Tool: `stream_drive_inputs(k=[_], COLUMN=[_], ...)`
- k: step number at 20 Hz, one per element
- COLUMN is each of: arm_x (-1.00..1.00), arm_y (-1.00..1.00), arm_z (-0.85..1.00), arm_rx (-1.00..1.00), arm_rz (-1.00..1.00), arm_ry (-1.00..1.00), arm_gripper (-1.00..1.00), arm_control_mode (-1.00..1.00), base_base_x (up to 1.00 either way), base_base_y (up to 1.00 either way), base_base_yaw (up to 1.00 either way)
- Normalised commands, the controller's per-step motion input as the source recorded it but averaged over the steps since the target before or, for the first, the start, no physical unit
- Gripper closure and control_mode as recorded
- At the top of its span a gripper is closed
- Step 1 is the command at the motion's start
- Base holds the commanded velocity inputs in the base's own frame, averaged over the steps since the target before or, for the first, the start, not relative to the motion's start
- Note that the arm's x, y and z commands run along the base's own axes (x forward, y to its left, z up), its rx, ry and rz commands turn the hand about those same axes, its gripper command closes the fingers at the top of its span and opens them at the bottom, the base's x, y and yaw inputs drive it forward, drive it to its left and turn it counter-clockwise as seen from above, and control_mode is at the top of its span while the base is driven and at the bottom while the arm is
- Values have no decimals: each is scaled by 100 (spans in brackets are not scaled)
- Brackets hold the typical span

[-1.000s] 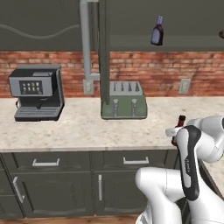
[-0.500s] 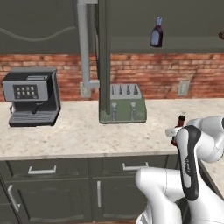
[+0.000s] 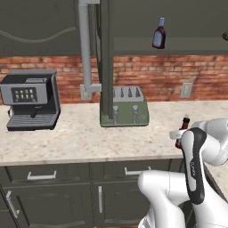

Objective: Pick the condiment bottle and condiment bottle from the counter and place them in the cabinet.

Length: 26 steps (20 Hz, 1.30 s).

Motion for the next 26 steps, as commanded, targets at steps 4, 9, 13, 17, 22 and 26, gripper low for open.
stream_drive_inputs(k=[4, 9, 13, 17, 22, 26], arm_x=[-29, -19, -4, 0, 0, 0], arm_y=[0, 0, 0, 0, 0, 0], arm_z=[21, 40, 51, 52, 50, 48], arm_rx=[0, 0, -2, -8, -9, -6], arm_rz=[7, 5, 1, 0, 0, 0], arm_ry=[-3, -4, -3, -1, 0, 0], arm_gripper=[100, 100, 100, 100, 100, 100], arm_control_mode=[-100, -100, -100, -100, -100, -100], base_base_x=[0, 0, 0, 0, 0, 0], base_base_y=[0, 0, 0, 0, 0, 0], base_base_yaw=[0, 0, 0, 0, 0, 0])
